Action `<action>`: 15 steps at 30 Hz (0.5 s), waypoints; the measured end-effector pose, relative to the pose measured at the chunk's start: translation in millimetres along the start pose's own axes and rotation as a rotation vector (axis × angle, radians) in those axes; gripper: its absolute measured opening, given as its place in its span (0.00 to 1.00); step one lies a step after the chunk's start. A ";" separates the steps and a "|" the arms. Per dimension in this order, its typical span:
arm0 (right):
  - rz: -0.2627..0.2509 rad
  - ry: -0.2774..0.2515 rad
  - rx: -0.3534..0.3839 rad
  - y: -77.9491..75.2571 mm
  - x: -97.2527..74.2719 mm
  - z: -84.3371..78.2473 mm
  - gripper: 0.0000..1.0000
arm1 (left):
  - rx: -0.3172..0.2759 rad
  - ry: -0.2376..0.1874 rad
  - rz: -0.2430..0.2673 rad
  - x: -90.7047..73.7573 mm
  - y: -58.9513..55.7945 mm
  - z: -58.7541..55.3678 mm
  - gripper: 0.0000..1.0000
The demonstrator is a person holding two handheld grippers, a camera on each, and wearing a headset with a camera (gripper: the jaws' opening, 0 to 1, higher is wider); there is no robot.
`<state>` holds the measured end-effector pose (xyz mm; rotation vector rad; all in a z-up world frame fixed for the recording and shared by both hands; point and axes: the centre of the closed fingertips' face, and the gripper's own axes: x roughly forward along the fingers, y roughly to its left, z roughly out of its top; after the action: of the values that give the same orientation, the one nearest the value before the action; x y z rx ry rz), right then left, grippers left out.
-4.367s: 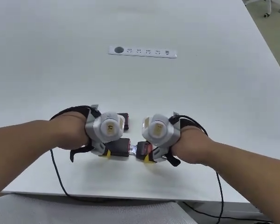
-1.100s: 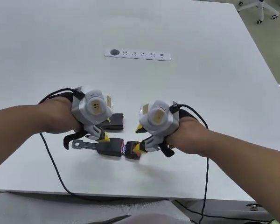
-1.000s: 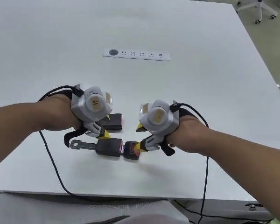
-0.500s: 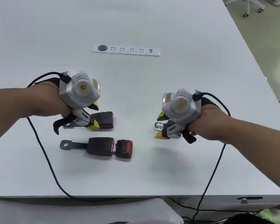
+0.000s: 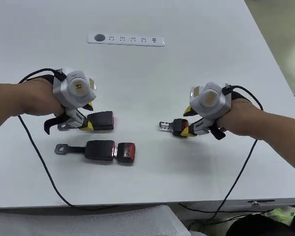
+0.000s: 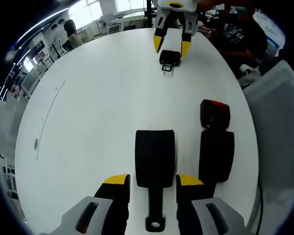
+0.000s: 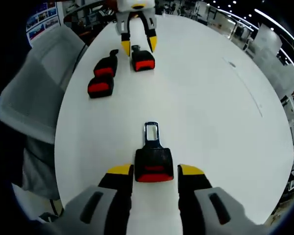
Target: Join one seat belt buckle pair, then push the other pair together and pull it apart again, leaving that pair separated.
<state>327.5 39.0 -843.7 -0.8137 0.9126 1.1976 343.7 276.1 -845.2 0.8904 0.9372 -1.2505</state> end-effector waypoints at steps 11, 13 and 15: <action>0.037 0.045 -0.089 2.0 13.7 -1.6 0.34 | 0.103 0.034 -0.011 10.5 -0.4 -4.1 0.32; 0.047 0.039 -0.088 1.8 14.3 -2.1 0.34 | 0.096 0.026 -0.021 10.0 0.3 -4.0 0.31; 0.054 0.030 -0.070 1.8 14.9 -2.1 0.34 | 0.073 0.013 -0.028 10.2 1.0 -4.6 0.31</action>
<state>327.2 43.4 -858.2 -0.8703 0.9261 1.2729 345.1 276.9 -856.3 0.9460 0.9218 -1.3113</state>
